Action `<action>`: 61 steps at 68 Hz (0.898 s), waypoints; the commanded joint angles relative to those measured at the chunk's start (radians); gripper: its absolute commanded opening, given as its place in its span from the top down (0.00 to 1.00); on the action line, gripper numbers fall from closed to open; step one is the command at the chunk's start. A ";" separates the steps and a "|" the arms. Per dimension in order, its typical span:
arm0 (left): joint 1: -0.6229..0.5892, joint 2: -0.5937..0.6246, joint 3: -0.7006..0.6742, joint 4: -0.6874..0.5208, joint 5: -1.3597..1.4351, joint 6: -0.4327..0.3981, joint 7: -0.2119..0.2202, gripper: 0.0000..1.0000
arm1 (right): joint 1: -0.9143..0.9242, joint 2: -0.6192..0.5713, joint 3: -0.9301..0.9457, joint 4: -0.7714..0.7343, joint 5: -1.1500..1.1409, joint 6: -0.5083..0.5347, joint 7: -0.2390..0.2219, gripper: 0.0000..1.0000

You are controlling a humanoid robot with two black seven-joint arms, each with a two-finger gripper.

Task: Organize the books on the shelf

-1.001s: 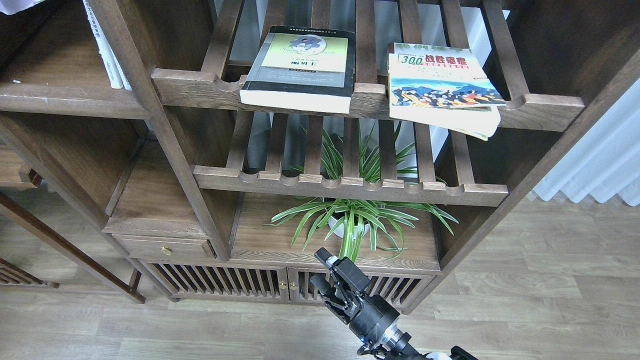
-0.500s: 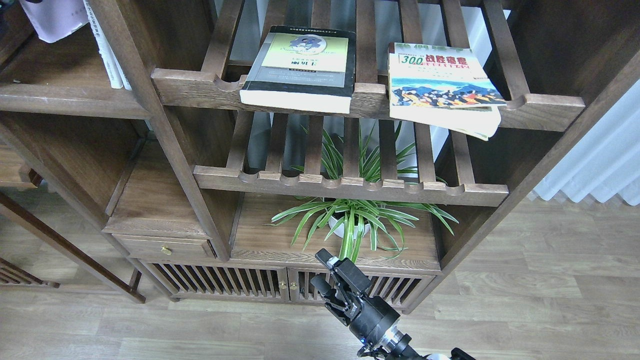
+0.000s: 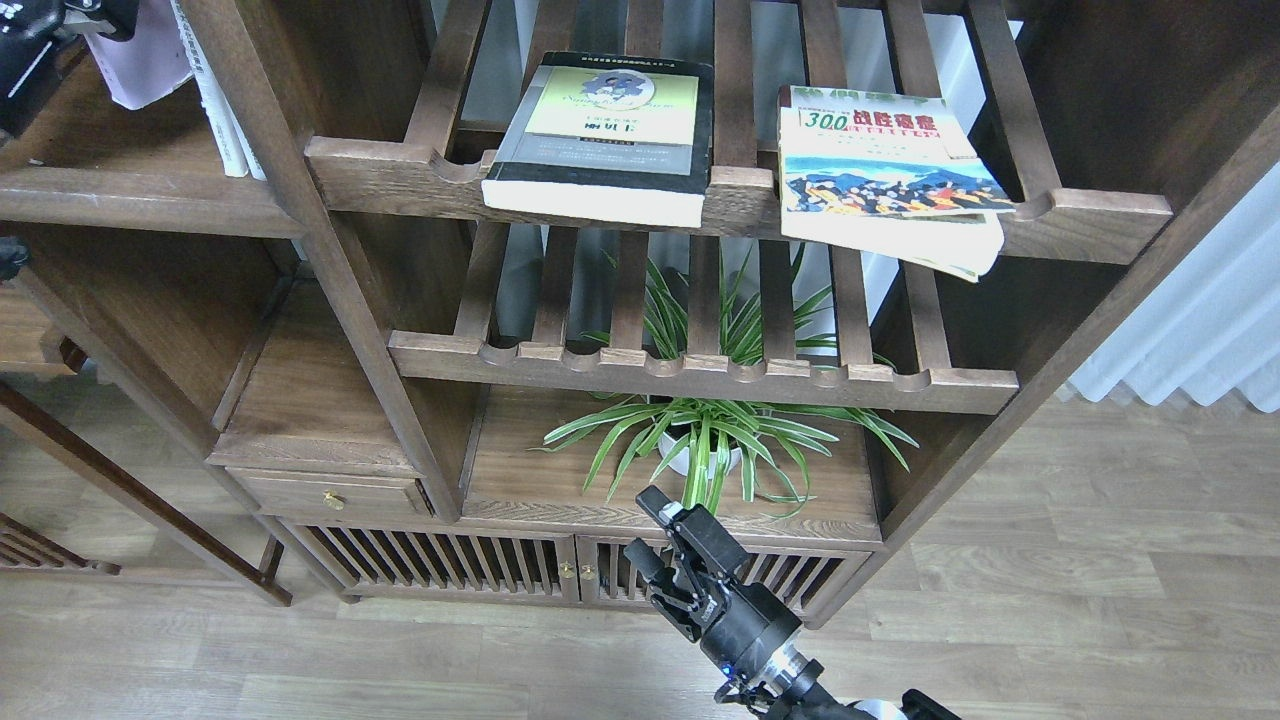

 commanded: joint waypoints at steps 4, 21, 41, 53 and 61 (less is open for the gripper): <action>0.005 0.004 -0.022 -0.033 -0.003 0.000 0.004 0.39 | 0.002 0.000 0.000 0.000 0.002 0.000 0.000 0.00; 0.120 0.043 -0.143 -0.187 -0.003 0.055 0.015 0.35 | 0.008 0.000 0.000 0.000 0.000 0.000 0.000 0.00; 0.317 0.119 -0.293 -0.386 -0.024 0.190 0.027 0.26 | 0.008 0.000 0.000 0.002 0.000 0.000 0.001 0.00; 0.545 0.118 -0.445 -0.520 -0.026 0.191 0.027 0.26 | 0.008 0.000 -0.008 0.003 0.000 0.000 0.006 0.00; 0.669 0.103 -0.532 -0.602 -0.028 0.185 0.027 0.26 | 0.010 0.000 -0.003 0.015 -0.001 0.000 0.004 0.00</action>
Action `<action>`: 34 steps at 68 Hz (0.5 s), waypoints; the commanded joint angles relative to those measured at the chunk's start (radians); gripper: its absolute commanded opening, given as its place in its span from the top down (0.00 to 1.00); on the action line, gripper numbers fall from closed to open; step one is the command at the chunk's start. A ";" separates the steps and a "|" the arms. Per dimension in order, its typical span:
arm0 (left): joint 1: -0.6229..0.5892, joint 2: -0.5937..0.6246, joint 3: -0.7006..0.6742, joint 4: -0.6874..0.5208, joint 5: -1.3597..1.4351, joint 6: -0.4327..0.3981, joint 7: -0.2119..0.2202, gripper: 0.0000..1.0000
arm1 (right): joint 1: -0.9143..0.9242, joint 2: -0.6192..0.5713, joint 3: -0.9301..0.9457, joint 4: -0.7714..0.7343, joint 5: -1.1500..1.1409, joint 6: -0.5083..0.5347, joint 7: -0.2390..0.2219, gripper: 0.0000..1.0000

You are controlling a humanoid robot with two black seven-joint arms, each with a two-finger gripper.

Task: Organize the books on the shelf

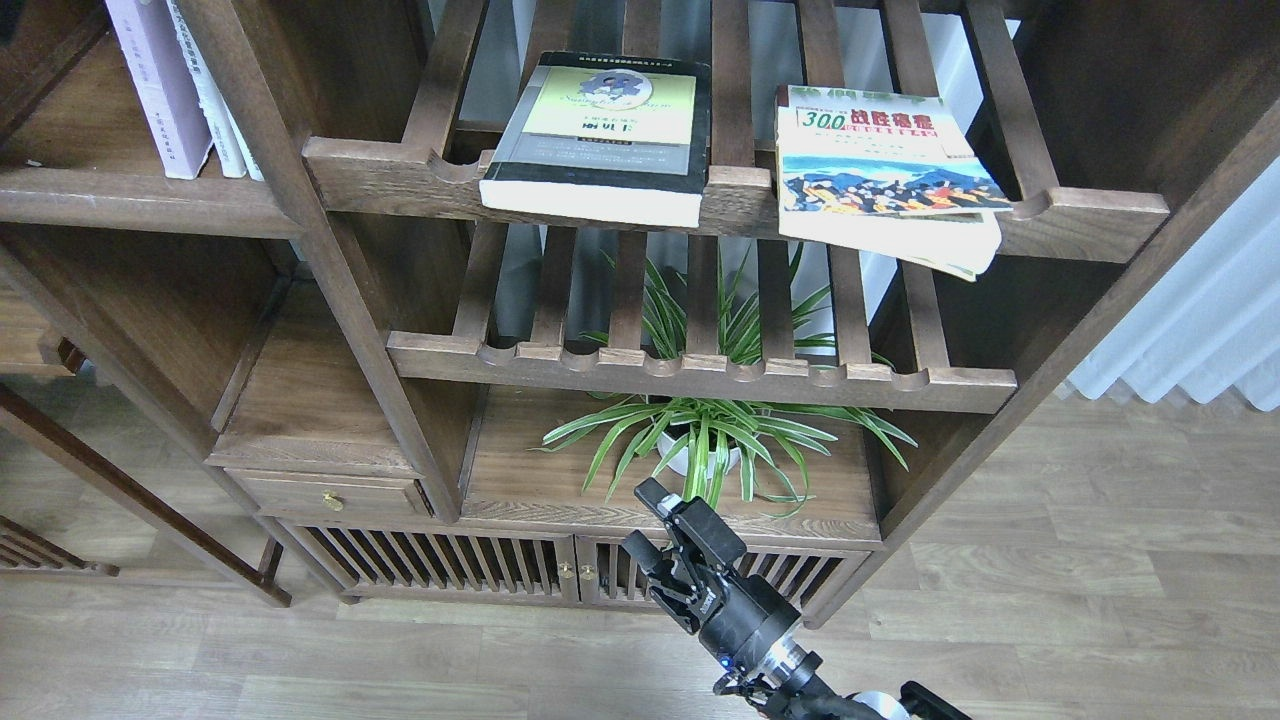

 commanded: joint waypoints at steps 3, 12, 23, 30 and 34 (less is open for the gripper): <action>0.171 -0.031 -0.122 -0.108 -0.003 -0.009 -0.002 0.26 | 0.002 0.000 0.007 0.025 -0.002 0.000 0.000 0.00; 0.321 -0.123 -0.217 -0.183 -0.003 -0.029 -0.003 0.19 | -0.005 0.000 0.009 0.059 -0.002 0.000 0.000 0.00; 0.415 -0.197 -0.265 -0.199 -0.003 -0.112 -0.002 0.17 | -0.008 0.000 0.010 0.061 -0.002 0.000 0.000 0.00; 0.461 -0.255 -0.288 -0.197 -0.003 -0.169 0.000 0.16 | -0.006 0.000 0.010 0.071 -0.002 0.000 0.002 0.00; 0.481 -0.284 -0.294 -0.199 -0.003 -0.191 0.000 0.15 | -0.006 0.000 0.013 0.084 -0.002 0.000 0.002 0.00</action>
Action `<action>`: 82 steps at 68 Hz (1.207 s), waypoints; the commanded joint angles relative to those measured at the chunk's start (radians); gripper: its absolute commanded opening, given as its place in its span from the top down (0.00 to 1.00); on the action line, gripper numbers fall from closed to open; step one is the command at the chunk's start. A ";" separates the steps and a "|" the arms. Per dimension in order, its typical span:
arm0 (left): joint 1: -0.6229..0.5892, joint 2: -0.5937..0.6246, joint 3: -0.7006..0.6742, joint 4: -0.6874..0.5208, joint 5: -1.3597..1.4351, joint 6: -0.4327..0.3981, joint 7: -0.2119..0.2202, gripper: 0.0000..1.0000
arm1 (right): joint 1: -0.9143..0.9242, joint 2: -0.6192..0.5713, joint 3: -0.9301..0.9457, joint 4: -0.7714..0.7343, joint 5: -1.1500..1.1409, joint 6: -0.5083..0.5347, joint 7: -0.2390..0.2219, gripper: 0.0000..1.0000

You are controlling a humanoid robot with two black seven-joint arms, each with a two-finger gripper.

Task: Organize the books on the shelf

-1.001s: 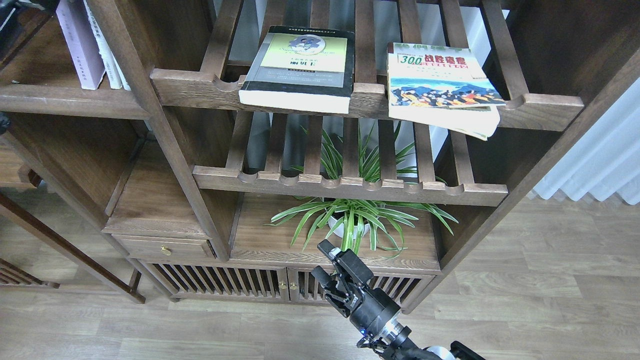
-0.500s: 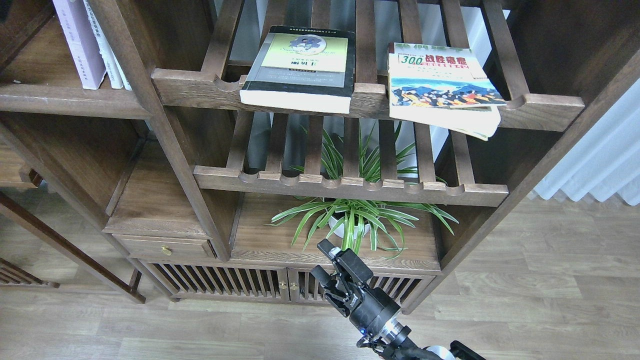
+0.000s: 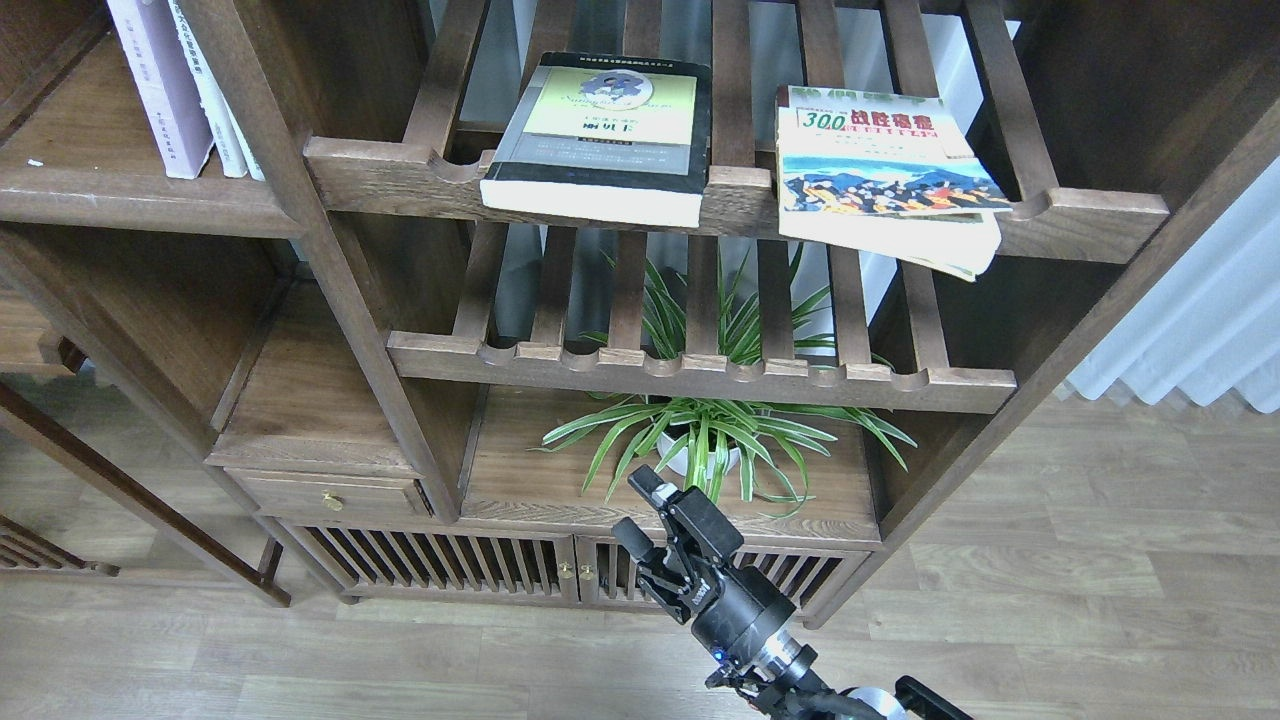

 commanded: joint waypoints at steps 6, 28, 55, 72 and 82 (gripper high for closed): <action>0.070 -0.093 -0.012 0.006 0.000 -0.030 0.001 0.03 | -0.005 0.000 0.049 0.043 0.000 0.000 0.000 0.00; 0.117 -0.184 -0.004 0.029 0.000 -0.030 0.001 0.01 | -0.082 -0.101 0.208 0.213 0.002 0.000 0.000 0.00; 0.117 -0.196 0.010 0.059 0.002 -0.030 0.003 0.01 | -0.102 -0.245 0.375 0.403 -0.014 0.000 -0.001 0.00; 0.113 -0.195 0.010 0.065 0.002 -0.030 0.006 0.01 | -0.112 -0.291 0.379 0.497 -0.092 0.000 -0.004 0.00; 0.113 -0.195 0.007 0.065 0.002 -0.030 0.006 0.01 | -0.100 -0.288 0.379 0.503 -0.121 0.000 -0.004 0.00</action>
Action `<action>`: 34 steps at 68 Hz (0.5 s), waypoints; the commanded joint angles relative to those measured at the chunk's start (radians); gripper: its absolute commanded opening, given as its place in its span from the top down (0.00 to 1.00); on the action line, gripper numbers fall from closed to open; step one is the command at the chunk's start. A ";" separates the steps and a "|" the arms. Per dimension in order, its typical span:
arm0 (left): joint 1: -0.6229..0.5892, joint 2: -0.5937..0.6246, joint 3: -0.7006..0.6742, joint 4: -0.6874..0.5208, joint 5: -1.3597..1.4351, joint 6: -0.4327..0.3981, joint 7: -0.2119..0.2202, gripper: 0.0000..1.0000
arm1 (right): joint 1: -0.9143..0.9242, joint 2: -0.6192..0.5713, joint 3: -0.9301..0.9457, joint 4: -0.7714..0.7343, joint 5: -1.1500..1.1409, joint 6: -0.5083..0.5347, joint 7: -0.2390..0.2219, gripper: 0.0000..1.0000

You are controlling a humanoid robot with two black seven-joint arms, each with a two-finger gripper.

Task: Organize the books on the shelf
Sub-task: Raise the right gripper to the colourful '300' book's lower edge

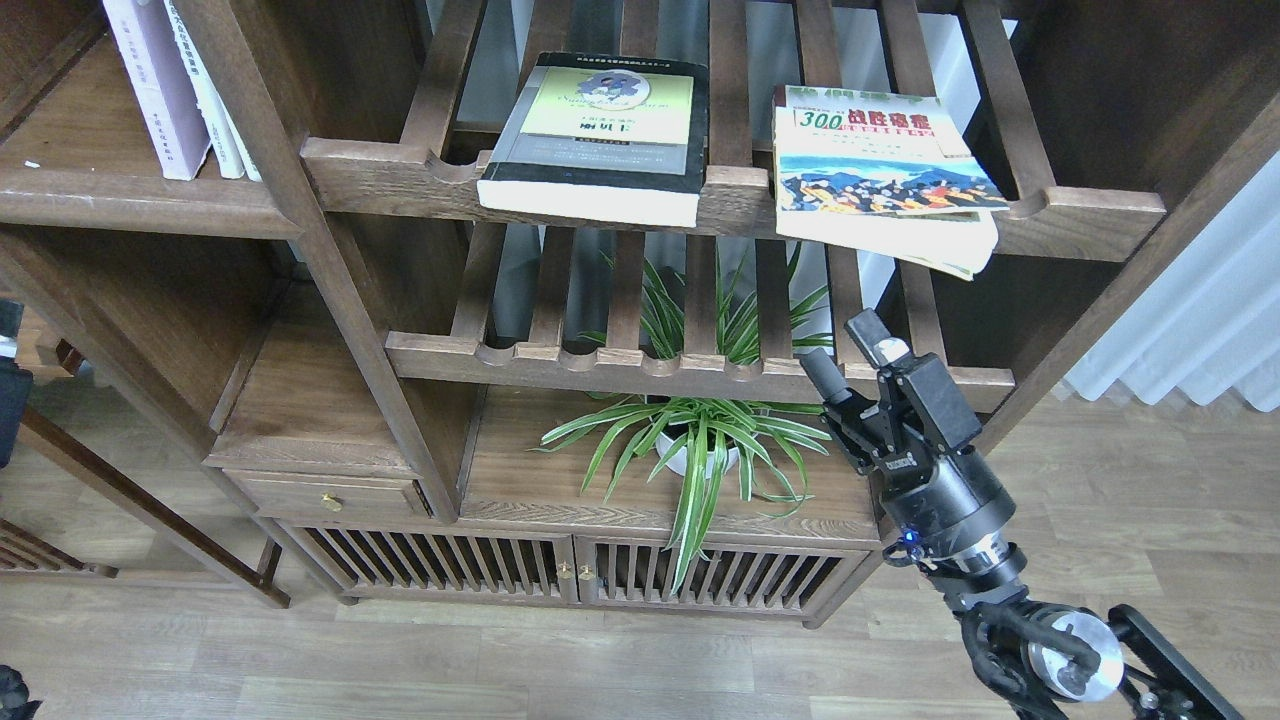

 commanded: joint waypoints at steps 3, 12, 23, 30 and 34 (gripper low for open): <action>0.000 0.001 -0.003 0.000 -0.001 0.000 0.000 0.01 | 0.015 0.001 0.000 0.007 -0.019 0.000 0.000 0.01; -0.002 0.001 -0.005 0.012 -0.001 0.000 0.000 0.01 | 0.036 0.001 0.000 0.024 -0.020 0.000 0.000 0.01; -0.003 0.001 -0.003 0.014 -0.001 0.000 0.002 0.01 | 0.094 0.001 0.023 0.028 -0.020 0.000 0.001 0.01; -0.003 0.003 -0.003 0.014 0.001 0.000 0.003 0.01 | 0.130 0.000 0.039 0.028 -0.020 0.000 0.001 0.01; -0.005 0.001 -0.003 0.014 0.001 0.000 0.003 0.01 | 0.148 0.000 0.039 0.028 -0.020 0.000 0.000 0.01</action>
